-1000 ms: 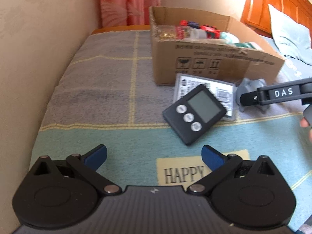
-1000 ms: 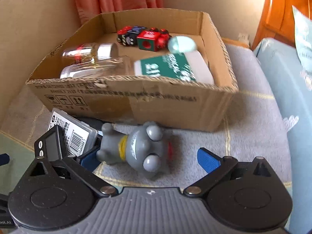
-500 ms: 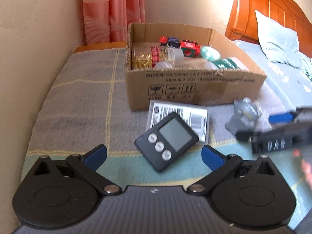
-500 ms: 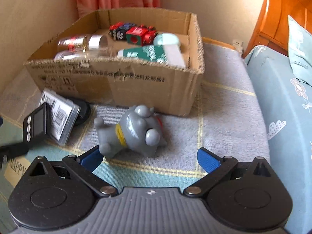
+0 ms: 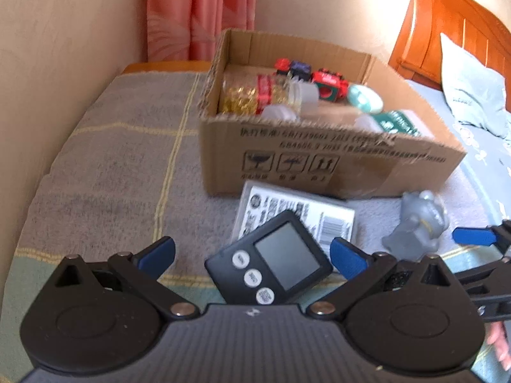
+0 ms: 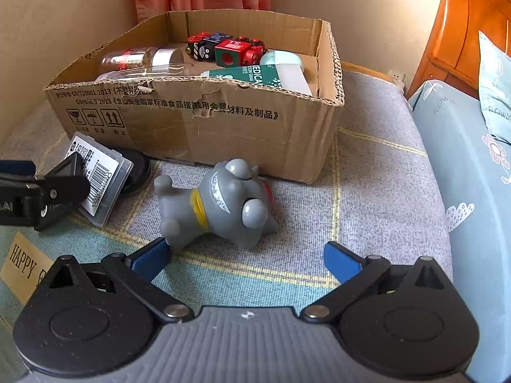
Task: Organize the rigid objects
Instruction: 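Move the left gripper to the black digital timer while the right approaches the grey toy dog, then grasp the black timer with the left gripper while the right grasps the grey toy dog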
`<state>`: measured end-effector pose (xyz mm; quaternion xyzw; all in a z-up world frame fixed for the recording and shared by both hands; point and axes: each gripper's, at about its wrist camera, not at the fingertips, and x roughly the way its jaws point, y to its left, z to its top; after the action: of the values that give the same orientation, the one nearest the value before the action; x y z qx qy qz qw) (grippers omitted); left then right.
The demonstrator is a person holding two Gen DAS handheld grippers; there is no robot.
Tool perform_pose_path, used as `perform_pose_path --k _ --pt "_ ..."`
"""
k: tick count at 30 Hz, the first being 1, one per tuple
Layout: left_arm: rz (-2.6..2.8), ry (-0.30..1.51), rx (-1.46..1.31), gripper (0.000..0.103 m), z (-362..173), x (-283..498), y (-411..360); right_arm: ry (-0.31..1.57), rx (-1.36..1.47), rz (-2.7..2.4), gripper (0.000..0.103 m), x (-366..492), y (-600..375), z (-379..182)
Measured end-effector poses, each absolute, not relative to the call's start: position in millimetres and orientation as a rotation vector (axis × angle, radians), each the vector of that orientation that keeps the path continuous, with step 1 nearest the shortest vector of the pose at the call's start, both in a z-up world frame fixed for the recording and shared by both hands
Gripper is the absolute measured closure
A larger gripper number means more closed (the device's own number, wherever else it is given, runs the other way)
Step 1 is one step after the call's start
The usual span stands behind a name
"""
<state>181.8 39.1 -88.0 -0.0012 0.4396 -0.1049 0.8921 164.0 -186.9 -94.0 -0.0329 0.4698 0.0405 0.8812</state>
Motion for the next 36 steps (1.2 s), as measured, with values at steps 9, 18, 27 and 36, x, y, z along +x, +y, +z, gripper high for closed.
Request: perform_pose_path --k 9,18,27,36 --pt "-0.162 0.936 0.051 0.001 -95 160 64 0.977 -0.072 0.089 0.0 164 -187 -94" --pt "-0.083 0.924 0.054 0.001 -97 155 70 0.977 -0.073 0.089 0.0 164 -186 -94" --pt "-0.096 0.905 0.058 0.033 -89 151 62 0.974 -0.075 0.095 0.0 163 -186 -94" --pt "-0.239 0.918 0.129 0.033 -88 141 69 0.971 -0.106 0.156 0.0 161 -187 -93"
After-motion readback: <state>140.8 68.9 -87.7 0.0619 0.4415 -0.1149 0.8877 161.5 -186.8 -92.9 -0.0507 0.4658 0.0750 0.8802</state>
